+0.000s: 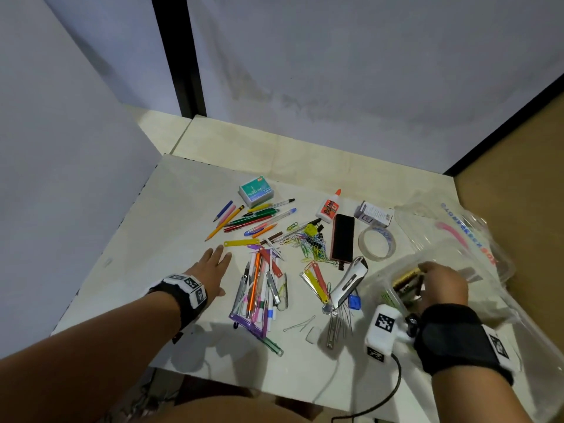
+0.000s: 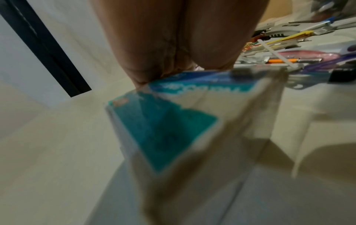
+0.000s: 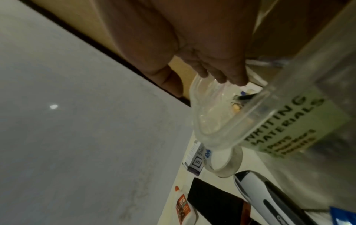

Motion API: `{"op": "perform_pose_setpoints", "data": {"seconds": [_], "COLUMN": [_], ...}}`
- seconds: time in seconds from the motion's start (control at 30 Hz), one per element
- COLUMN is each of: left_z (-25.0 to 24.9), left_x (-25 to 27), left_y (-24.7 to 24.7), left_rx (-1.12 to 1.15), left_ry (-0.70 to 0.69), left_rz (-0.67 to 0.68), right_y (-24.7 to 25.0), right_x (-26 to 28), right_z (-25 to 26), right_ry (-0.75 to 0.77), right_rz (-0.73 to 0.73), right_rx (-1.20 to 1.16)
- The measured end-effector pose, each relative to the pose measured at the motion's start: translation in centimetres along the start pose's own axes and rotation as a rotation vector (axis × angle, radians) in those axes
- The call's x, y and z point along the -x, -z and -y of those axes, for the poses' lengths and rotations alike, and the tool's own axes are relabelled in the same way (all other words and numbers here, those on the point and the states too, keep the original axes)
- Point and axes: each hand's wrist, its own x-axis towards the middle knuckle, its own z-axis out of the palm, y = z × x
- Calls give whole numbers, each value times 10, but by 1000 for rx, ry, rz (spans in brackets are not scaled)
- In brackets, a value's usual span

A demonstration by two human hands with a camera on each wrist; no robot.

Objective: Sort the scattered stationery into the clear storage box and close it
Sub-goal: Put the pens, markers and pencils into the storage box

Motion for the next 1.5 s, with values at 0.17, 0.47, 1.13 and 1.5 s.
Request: {"op": "perform_pose_setpoints", "data": {"seconds": [0.17, 0.47, 1.13, 1.5], "left_z": [2, 16, 25, -17], "left_x": [3, 1, 13, 11], "left_y": [-9, -4, 12, 18], "left_rx": [-66, 156, 356, 237], "left_ry": [-27, -55, 212, -227], "left_rz": [-44, -179, -191, -419], "right_y": [-31, -120, -101, -114], "right_x": [39, 105, 52, 47], "right_z": [6, -66, -96, -91], "right_ry": [480, 1025, 835, 830], "right_rz": [8, 1018, 853, 549], "right_rx": [93, 1143, 1171, 1058]}}
